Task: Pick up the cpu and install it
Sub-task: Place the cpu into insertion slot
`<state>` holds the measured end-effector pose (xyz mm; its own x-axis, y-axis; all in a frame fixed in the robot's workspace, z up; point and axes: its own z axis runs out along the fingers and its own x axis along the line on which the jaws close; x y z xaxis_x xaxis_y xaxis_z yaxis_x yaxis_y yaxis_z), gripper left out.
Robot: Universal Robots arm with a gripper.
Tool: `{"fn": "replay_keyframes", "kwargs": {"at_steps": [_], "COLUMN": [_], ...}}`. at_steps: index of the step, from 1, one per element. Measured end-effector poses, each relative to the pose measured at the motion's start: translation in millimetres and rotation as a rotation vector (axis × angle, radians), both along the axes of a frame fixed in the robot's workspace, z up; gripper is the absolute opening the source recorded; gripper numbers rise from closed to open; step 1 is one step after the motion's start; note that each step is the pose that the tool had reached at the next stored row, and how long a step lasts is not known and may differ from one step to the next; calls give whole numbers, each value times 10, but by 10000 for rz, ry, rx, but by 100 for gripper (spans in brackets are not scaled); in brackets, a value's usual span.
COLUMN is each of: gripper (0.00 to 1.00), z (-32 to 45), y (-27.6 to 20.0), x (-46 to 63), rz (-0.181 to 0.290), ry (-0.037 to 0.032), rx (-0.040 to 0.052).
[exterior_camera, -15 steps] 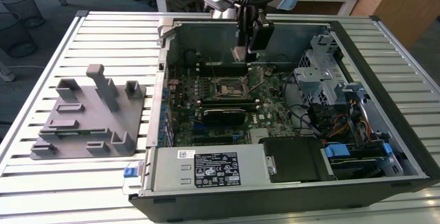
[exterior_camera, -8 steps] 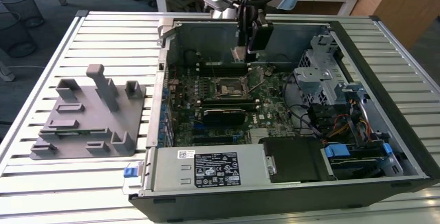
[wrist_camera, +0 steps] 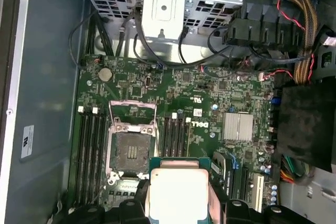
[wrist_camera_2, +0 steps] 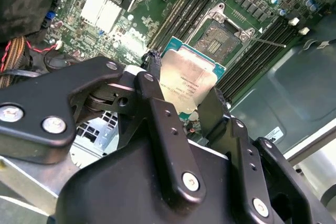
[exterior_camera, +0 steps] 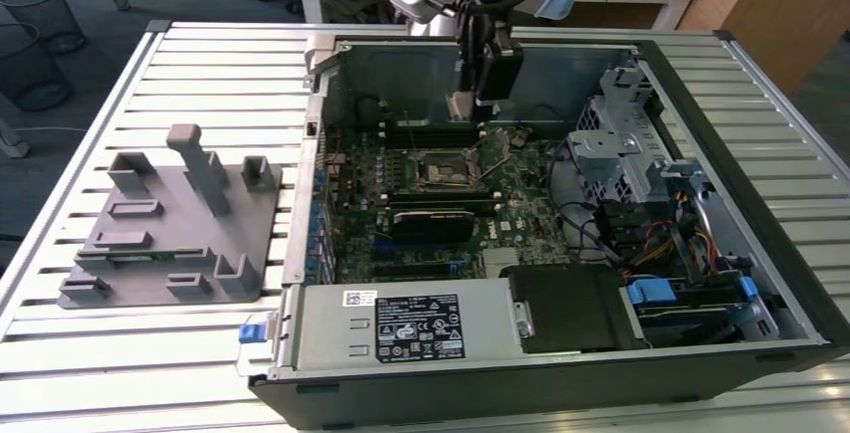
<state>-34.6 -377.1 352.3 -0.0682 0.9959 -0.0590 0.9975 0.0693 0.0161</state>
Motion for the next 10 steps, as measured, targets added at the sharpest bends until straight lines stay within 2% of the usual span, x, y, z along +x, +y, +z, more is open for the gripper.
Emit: {"fn": "replay_keyframes", "kwargs": {"at_steps": [5, 10], "gripper": [53, 53], "z": [-69, -94], "y": [31, 36], "x": [0, 0], "rz": [1, 0], "ry": [0, 0], "rx": [3, 27]}}
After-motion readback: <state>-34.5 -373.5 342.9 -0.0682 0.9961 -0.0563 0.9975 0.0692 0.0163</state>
